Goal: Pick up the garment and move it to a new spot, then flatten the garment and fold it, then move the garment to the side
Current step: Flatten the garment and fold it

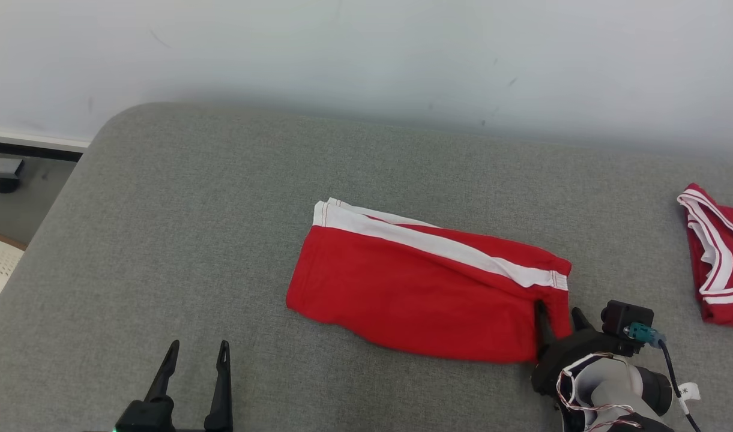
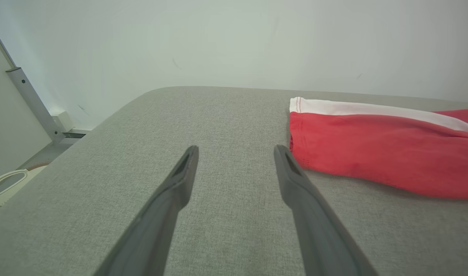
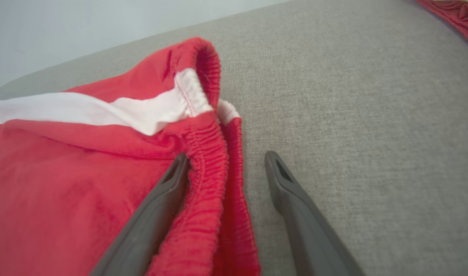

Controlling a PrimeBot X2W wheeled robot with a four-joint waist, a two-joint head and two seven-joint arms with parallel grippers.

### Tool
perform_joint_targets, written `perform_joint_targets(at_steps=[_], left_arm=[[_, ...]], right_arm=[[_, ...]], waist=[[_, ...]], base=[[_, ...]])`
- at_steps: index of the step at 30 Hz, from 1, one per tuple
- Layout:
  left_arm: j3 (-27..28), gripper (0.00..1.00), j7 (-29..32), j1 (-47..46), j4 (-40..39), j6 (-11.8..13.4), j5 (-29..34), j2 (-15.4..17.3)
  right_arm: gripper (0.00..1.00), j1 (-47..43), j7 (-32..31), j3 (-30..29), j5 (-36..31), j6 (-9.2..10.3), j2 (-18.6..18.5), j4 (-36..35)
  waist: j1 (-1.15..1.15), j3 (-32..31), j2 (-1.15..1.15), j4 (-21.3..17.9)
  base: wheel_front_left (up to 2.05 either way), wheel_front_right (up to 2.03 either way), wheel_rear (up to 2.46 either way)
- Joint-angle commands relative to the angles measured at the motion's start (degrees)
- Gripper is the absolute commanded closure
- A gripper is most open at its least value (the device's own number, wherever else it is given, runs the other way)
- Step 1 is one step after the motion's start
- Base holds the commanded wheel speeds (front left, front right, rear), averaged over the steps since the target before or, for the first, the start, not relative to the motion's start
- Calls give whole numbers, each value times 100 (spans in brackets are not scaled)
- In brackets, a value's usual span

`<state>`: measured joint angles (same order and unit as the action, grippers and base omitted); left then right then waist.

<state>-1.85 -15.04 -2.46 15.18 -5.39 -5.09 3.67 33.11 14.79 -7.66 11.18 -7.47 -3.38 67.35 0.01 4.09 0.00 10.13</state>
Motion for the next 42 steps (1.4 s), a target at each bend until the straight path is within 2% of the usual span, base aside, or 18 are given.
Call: perform_joint_targets(at_steps=[1,6,7,9,15,21,29,36,37,42], left_arm=[[14,0,-16,-27,9,-2,57,-26],[51,0,-16,-76,30,-21,64,-52],[54,0,-16,-76,46,-27,63,-54],[51,0,-16,-88,73,-33,69,-60],[80,0,-16,-114,148,-53,64,-69],[157,0,-16,-1,161,-31,34,-76],[171,0,-16,125,176,-36,-24,-79],[112,0,-16,88,203,-29,-119,-80],[112,0,-16,88,203,-29,-119,-80],[43,0,-16,122,213,-1,-165,-80]], right_arm=[[0,43,-12,-11,76,-3,24,62],[0,143,-119,209,312,-3,56,344],[8,146,-128,274,367,-3,64,367],[100,189,-137,386,491,-3,66,385],[100,233,-279,766,823,-3,4,356],[100,172,-357,1207,1080,-2,-518,85],[100,9,-755,1866,1631,-2,-1126,-466],[100,-125,-1566,2328,2703,-3,-1224,-1379],[100,-125,-1566,2328,2703,-3,-1224,-1379],[100,-243,-2224,2477,3712,-3,-1215,-2238]], waist=[[-1,24,0,21],[-1,68,0,26],[-1,72,0,21],[-1,77,0,15],[-1,56,0,-18],[-1,-14,0,-132],[-1,-119,0,-355],[-1,-135,0,-483],[-1,-135,0,-483],[-1,-154,0,-493]], base=[[0,0,0],[0,0,0],[0,0,0],[0,0,0],[0,0,0],[0,0,0],[0,0,0],[0,0,0],[0,0,0],[0,0,0]])
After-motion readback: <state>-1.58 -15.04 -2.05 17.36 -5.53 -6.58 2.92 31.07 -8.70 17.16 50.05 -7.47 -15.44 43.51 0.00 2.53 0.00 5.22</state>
